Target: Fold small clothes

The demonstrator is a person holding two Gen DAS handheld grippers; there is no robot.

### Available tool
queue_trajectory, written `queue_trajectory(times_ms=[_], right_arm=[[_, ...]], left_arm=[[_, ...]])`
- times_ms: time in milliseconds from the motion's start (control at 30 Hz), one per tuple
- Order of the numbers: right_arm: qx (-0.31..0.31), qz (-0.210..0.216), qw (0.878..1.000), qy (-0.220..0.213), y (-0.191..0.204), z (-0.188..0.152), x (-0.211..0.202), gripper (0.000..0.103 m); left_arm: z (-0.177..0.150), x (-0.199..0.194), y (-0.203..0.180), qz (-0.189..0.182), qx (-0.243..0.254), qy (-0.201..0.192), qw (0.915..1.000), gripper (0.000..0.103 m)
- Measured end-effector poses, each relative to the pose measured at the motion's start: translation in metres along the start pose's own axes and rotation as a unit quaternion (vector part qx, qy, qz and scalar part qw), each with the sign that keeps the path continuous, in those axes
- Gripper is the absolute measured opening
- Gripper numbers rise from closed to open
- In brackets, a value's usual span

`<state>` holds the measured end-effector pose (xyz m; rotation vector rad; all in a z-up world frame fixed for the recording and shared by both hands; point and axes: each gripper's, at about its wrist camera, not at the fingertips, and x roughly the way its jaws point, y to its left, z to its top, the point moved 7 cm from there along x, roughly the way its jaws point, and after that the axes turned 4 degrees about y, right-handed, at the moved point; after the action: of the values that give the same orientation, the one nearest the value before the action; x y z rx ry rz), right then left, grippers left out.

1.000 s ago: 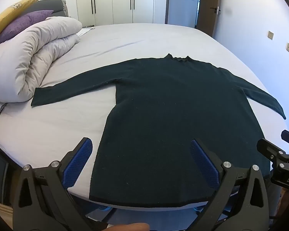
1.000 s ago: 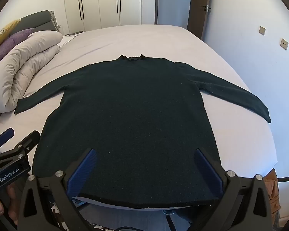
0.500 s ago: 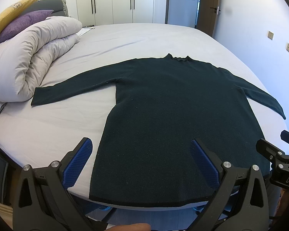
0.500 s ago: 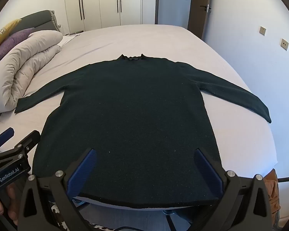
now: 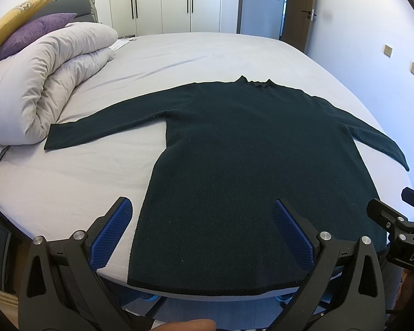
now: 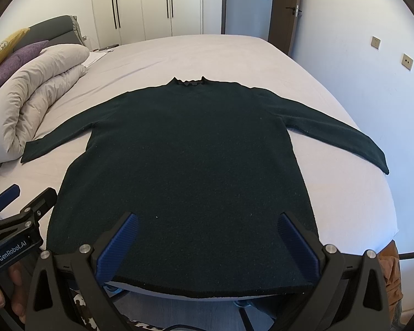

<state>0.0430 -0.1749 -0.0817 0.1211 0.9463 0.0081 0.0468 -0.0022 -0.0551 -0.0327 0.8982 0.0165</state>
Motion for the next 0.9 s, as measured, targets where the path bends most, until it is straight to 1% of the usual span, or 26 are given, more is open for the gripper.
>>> queue_trajectory(times_ms=[900], right_arm=[[-0.001, 0.004, 1.000, 0.005, 0.0039, -0.0036, 0.0006, 0.103]], left_arm=[[-0.0025, 0.0008, 0.0010, -0.001, -0.001, 0.002, 1.0000, 0.103]])
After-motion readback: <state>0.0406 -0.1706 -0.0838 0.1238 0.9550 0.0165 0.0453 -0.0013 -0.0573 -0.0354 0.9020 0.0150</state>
